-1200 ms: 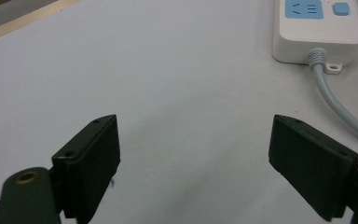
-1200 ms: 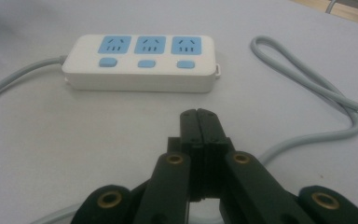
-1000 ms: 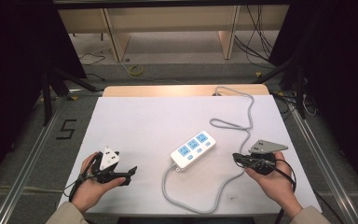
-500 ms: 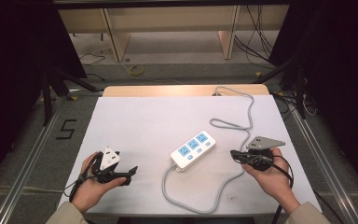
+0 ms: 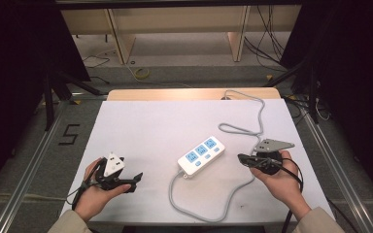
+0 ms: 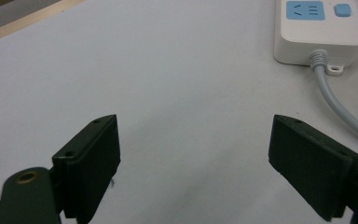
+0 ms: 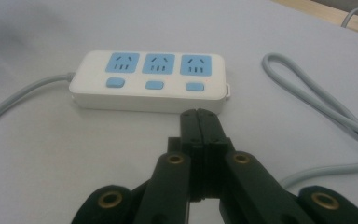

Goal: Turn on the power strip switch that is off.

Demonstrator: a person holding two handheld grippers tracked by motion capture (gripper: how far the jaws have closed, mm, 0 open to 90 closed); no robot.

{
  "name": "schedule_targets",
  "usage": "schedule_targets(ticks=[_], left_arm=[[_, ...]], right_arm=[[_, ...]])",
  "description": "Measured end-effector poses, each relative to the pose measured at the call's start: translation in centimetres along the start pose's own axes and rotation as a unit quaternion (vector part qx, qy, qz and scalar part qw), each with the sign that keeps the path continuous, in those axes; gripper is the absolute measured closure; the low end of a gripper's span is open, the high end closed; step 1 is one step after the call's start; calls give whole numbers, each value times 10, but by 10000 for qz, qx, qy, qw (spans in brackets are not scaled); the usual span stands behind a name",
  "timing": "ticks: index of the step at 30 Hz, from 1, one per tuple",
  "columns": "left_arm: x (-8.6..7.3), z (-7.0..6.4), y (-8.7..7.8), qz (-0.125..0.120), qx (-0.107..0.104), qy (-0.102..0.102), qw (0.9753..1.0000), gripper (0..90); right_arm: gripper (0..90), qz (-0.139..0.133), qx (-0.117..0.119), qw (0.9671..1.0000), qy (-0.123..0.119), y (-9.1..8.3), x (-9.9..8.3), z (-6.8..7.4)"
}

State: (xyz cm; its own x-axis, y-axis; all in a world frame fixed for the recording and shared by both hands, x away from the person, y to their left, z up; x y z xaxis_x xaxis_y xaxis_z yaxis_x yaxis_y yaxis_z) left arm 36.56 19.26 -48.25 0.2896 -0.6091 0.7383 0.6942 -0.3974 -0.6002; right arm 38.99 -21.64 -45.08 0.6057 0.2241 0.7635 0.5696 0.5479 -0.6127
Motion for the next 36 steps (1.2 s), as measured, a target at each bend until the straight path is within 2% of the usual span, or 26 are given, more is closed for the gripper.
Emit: schedule_targets(ticks=[14, 19, 36], left_arm=[[-1, 1, 1, -2, 10, -13, 10000, 164], [-1, 1, 1, 9, -18, -1, 10000, 164], [-1, 0, 1, 19, -22, 31, 10000, 163]], right_arm=[[900, 111, 125, 9998, -123, 6, 6, 11], [900, 151, 50, 9998, -123, 10, 11, 13], [900, 235, 147, 9994, -195, 20, 19, 22]])
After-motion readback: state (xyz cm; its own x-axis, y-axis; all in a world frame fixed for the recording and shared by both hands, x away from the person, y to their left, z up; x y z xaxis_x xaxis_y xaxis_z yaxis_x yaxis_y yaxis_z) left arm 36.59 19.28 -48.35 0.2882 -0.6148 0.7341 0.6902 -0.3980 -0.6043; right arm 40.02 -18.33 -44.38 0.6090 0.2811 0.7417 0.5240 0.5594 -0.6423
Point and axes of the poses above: each handheld gripper's, and its own axes: y roughly forward along the jaws, x roughly out of its top, z roughly to its left, the point moved 5 cm from there along y, roughly forward along the jaws, and after that the axes turned 14 degrees about y, right-handed, at the moved point
